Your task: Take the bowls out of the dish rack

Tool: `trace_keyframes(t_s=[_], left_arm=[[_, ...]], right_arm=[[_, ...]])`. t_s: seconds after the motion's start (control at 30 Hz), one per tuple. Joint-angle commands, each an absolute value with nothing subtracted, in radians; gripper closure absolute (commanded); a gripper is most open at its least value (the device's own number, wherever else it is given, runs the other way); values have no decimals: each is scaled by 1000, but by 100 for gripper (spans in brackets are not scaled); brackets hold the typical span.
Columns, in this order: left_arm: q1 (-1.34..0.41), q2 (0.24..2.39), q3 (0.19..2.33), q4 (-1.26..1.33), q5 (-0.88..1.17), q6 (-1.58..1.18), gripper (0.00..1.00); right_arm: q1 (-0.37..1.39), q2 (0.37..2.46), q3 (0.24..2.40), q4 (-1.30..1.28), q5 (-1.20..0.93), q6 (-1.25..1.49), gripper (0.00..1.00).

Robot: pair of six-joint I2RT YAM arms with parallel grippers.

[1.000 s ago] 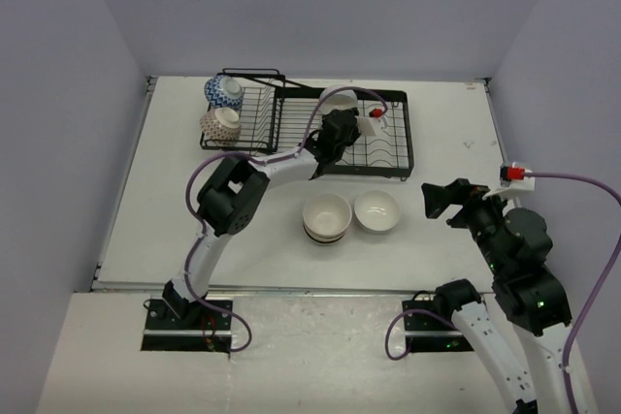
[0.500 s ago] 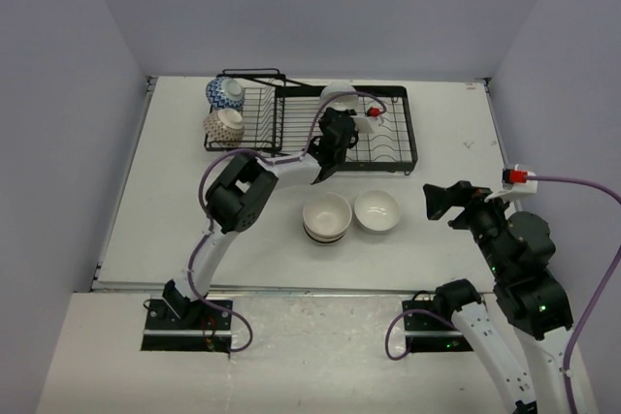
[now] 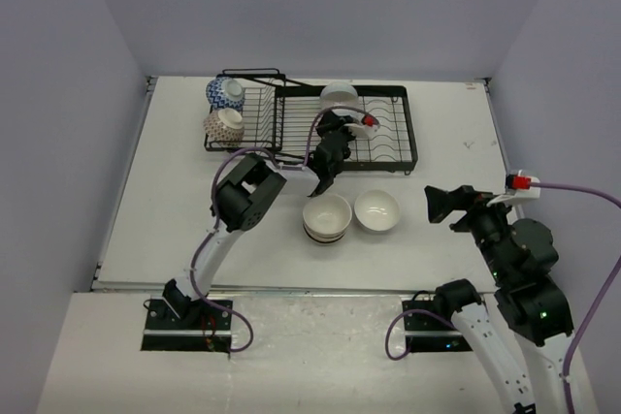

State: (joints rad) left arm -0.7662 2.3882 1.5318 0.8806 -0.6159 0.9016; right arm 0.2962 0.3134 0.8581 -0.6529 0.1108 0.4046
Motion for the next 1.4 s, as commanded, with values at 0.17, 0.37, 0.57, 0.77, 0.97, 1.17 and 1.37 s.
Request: trace_keyframes(t_s=[0.17,0.37,0.57,0.77,0.97,1.17,1.37], left_arm=[[-753,2476,1509,1308,-669,1020,100],[-753,2510,1528,1416,-678,1063,100],[-759,2477,1517,1410,-681,1065,100],[-765,2401,1513,1390,-689,1075,100],[-787,2342,1514,1385,-687,1097,100],[-796,2326,1519,1391,-701,1103,100],[-811,2281,1522,1379,-721,1109,100]], right_arm=[[296,282,841,-598,68,387,1],[296,272,833,-589,60,385,1],[296,278,833,-588,55,385,1],[296,279,833,-588,54,383,1],[296,279,833,-588,49,383,1],[296,282,831,-586,48,380,1],[296,301,831,-583,43,379,1]])
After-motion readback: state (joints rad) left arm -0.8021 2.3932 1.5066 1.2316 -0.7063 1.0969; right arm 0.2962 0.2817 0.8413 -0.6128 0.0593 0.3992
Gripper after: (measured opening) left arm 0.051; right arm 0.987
